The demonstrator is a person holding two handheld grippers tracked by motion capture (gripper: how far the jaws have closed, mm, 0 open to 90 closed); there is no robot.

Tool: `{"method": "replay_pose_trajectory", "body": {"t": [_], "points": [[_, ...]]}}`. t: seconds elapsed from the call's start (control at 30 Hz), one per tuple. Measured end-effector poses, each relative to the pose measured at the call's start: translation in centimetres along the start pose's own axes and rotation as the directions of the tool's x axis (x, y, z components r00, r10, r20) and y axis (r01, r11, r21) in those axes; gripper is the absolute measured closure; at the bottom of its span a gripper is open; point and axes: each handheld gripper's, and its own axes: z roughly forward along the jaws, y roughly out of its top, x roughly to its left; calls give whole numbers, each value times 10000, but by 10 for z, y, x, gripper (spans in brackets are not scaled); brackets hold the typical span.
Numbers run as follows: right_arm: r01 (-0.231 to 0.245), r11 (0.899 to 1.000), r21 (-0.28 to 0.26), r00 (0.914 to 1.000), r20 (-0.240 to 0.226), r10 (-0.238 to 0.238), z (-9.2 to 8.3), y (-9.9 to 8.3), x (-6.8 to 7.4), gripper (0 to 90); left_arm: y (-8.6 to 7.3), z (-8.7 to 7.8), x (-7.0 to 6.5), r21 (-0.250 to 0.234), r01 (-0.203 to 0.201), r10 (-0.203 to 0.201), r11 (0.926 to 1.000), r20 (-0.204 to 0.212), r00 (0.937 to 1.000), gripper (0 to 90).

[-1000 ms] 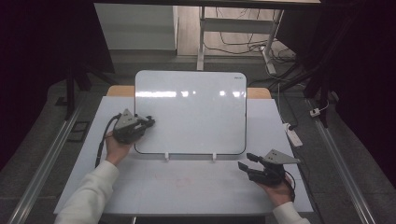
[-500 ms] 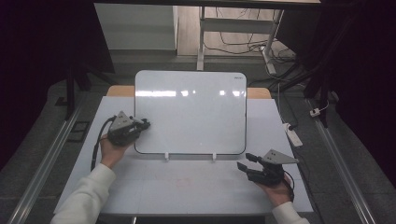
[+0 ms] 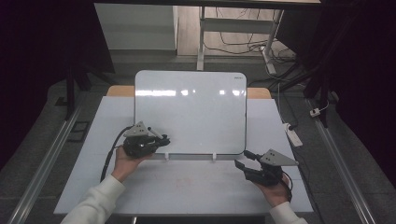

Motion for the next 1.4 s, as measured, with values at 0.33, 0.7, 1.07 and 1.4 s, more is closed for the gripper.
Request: {"method": "replay_pose_trajectory", "body": {"t": [0.33, 0.7, 1.07, 1.4], "points": [[461, 9982, -393, 9986, 258, -452, -5, 9, 14, 453, -9, 10, -26, 447, 255, -289, 9987, 760, 9967, 781], [1029, 9945, -214, 9947, 84, -1027, 7, 19, 43, 454, -11, 26, -46, 1051, 448, -571, 9934, 1179, 9914, 780], [1225, 9925, 35, 9914, -476, -1222, 37, 36, 79, 505, -5, 47, -58, 1581, 335, -521, 9869, 1154, 9919, 780], [1371, 9906, -33, 9899, -370, -1371, 64, 51, 107, 556, 3, 65, -70, 1809, 286, -529, 9831, 1309, 9900, 780]]}}
